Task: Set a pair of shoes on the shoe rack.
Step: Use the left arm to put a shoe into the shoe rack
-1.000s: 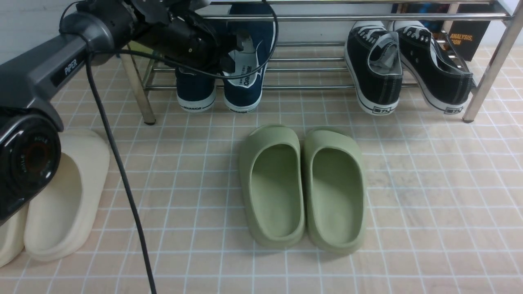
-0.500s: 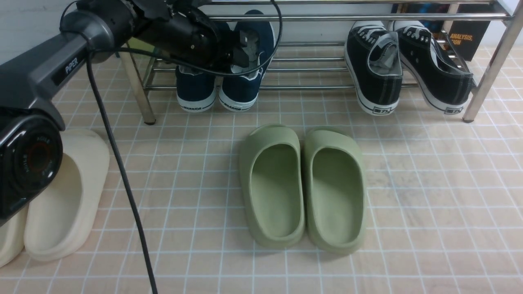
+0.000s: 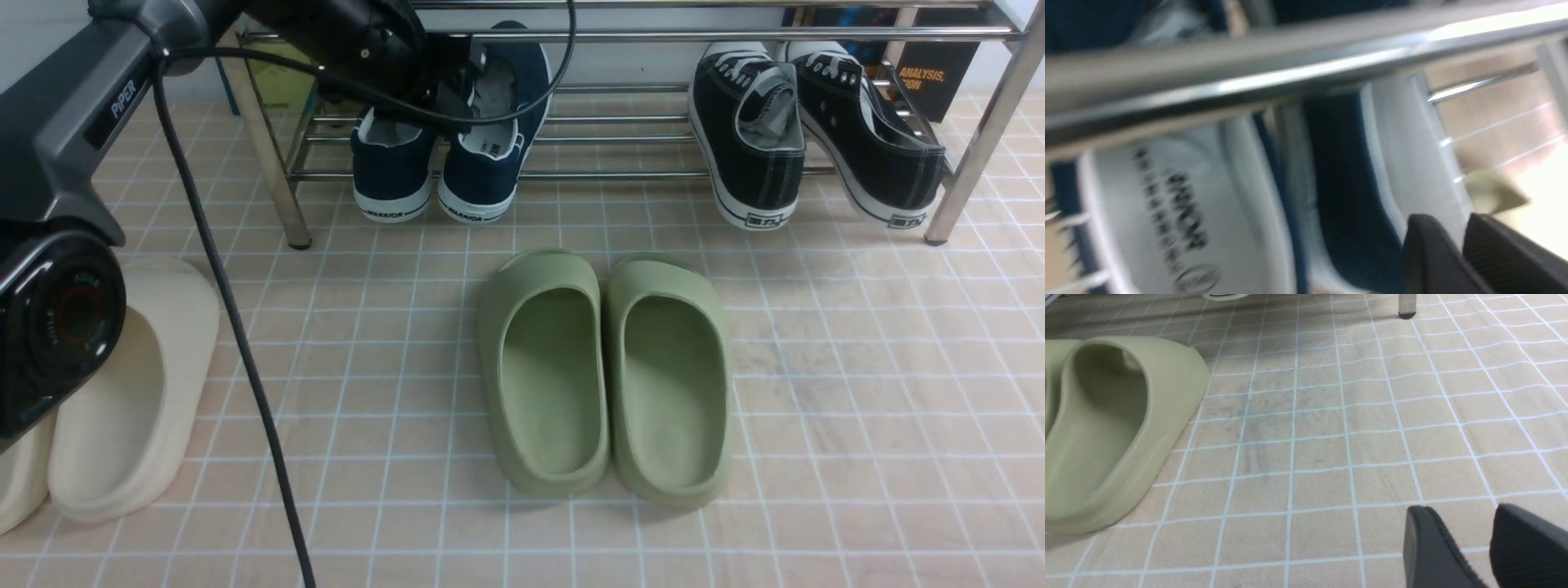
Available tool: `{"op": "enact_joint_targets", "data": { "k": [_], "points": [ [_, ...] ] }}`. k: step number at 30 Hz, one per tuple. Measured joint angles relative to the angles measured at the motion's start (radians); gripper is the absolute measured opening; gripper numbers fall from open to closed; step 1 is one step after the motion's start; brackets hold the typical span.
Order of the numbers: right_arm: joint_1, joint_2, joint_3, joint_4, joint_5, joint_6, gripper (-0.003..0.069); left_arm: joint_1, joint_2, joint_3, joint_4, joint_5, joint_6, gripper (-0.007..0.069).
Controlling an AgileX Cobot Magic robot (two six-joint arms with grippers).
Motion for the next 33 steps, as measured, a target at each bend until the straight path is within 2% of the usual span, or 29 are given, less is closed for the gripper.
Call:
{"op": "enact_joint_targets", "data": {
  "k": [2, 6, 8, 14, 18, 24, 33],
  "points": [
    [0.0, 0.0, 0.0, 0.0, 0.0, 0.0, 0.0239, 0.0, 0.0, 0.0, 0.039, 0.016, -0.015, 0.0058],
    [0.0, 0.0, 0.0, 0.0, 0.0, 0.0, 0.0239, 0.0, 0.0, 0.0, 0.074, 0.041, -0.037, 0.0004],
    [0.0, 0.0, 0.0, -0.001, 0.0, 0.0, 0.0239, -0.004, 0.0, 0.0, 0.089, 0.043, -0.045, 0.0002],
    [0.0, 0.0, 0.0, -0.001, 0.0, 0.0, 0.0239, -0.079, 0.007, 0.0, 0.318, 0.008, -0.089, 0.0002],
    [0.0, 0.0, 0.0, -0.001, 0.0, 0.0, 0.0239, -0.125, 0.028, 0.0, 0.421, -0.03, -0.139, 0.0002],
    [0.0, 0.0, 0.0, 0.0, 0.0, 0.0, 0.0239, -0.134, 0.035, -0.011, 0.45, -0.067, -0.177, 0.0002],
    [0.0, 0.0, 0.0, 0.0, 0.0, 0.0, 0.0239, -0.133, -0.043, -0.081, 0.46, -0.046, -0.243, 0.001]
  ]
}}
